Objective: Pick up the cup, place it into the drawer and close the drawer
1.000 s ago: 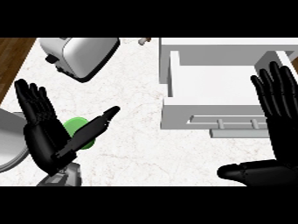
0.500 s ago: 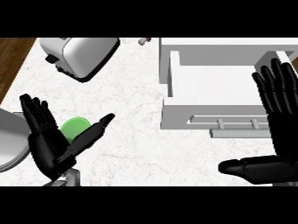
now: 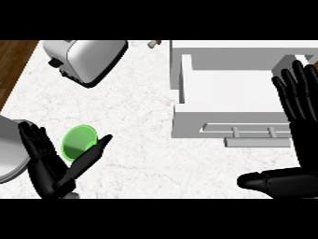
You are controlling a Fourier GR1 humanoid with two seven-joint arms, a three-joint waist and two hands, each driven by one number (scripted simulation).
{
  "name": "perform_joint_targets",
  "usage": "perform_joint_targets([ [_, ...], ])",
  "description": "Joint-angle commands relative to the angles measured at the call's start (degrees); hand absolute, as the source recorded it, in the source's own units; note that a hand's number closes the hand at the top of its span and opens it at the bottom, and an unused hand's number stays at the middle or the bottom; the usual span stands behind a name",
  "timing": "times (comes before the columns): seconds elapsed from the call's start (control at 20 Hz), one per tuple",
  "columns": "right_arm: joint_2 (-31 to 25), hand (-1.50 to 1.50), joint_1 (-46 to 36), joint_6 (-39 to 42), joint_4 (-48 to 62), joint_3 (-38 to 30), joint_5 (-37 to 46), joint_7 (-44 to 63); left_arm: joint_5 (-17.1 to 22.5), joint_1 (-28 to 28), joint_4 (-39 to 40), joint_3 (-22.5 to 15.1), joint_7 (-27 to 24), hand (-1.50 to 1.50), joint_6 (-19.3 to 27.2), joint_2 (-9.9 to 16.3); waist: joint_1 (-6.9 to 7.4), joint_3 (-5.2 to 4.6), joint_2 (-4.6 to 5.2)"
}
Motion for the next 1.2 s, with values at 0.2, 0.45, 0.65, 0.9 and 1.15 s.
perform_joint_targets([
  [0.2,0.4,-1.50,1.1,1.6,3.3,-0.5,0.2,-4.5,5.8,3.8,2.1,-0.5,-5.5,-1.50,-2.4,0.0,0.02,0.03,0.00],
  [0.45,0.1,-1.50,-0.1,0.6,0.3,0.3,0.7,-0.7,16.9,4.3,14.4,2.6,-19.9,-1.50,-7.5,0.0,0.03,-0.01,0.01],
  [0.65,-0.5,-1.50,-5.4,-2.3,-3.5,-0.1,-0.3,7.7,21.1,-2.7,21.9,3.7,-23.2,-1.50,-6.8,0.0,-0.07,-0.02,0.02],
  [0.9,0.1,-1.50,-6.2,-0.7,3.5,-1.4,-0.9,1.6,22.2,-2.2,26.7,10.4,-27.0,-1.50,-14.3,0.3,0.08,0.00,0.05],
  [1.15,-1.3,-1.50,0.9,1.3,-4.8,-1.2,-2.1,5.0,28.1,-4.2,33.0,7.1,-34.3,-1.50,-12.7,0.0,-0.22,-0.01,0.00],
])
